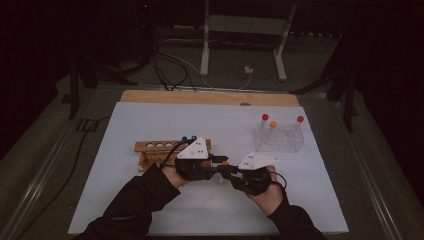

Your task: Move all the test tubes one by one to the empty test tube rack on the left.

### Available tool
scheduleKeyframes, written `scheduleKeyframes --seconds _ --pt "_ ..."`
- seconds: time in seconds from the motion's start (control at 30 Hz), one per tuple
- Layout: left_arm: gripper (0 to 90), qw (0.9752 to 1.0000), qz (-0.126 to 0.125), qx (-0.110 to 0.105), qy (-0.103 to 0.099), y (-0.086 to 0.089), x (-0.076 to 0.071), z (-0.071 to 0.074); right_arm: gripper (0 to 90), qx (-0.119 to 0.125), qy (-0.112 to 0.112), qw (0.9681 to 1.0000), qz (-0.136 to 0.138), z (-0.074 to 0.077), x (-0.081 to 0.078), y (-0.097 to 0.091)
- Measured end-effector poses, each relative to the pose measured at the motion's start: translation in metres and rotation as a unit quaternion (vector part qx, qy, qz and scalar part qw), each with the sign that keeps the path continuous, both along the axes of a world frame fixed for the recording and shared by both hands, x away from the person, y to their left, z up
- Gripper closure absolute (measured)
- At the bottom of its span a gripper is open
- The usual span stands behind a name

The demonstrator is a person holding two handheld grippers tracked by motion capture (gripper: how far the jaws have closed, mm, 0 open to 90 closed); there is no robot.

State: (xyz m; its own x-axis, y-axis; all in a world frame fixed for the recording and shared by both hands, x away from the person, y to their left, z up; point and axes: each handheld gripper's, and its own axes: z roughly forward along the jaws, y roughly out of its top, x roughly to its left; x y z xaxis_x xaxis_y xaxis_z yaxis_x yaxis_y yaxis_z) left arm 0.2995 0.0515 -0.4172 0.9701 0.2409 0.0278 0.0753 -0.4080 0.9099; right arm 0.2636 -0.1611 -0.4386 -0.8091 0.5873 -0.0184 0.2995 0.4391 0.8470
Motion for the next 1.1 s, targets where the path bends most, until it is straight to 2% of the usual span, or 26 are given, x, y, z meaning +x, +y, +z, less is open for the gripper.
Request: scheduleKeyframes --seconds 0.03,0.1,0.27,0.57,0.63,0.83,0.97,1.1 --pt "71.4 1.0000 0.007 -0.001 -0.003 0.000 0.000 0.001 72.5 0.005 0.001 1.0000 -0.001 0.000 0.000 -0.001" --pt "71.4 0.9999 0.012 -0.003 -0.005 0.003 0.001 0.005 61.4 0.017 0.004 0.9998 -0.002 0.001 0.001 -0.002" --pt "71.5 0.9994 0.031 -0.007 -0.014 0.015 0.004 0.016 40.1 0.022 0.003 0.9997 -0.014 0.002 0.002 -0.006" --pt "71.5 0.9967 0.076 -0.013 -0.026 0.050 0.009 0.030 11.0 0.046 -0.011 0.9981 -0.038 0.007 0.002 -0.009" --pt "71.5 0.9959 0.085 -0.016 -0.026 0.059 0.010 0.033 3.4 0.054 -0.020 0.9973 -0.046 0.007 0.001 -0.011" --pt "71.5 0.9926 0.116 -0.022 -0.030 0.083 0.014 0.040 0.0 0.056 -0.027 0.9965 -0.056 0.009 0.001 -0.013" --pt "71.5 0.9901 0.134 -0.024 -0.034 0.097 0.018 0.044 0.0 0.057 -0.024 0.9968 -0.050 0.009 0.001 -0.015" --pt "71.5 0.9866 0.156 -0.032 -0.035 0.109 0.024 0.045 0.0 0.054 -0.016 0.9973 -0.047 0.009 0.003 -0.016"
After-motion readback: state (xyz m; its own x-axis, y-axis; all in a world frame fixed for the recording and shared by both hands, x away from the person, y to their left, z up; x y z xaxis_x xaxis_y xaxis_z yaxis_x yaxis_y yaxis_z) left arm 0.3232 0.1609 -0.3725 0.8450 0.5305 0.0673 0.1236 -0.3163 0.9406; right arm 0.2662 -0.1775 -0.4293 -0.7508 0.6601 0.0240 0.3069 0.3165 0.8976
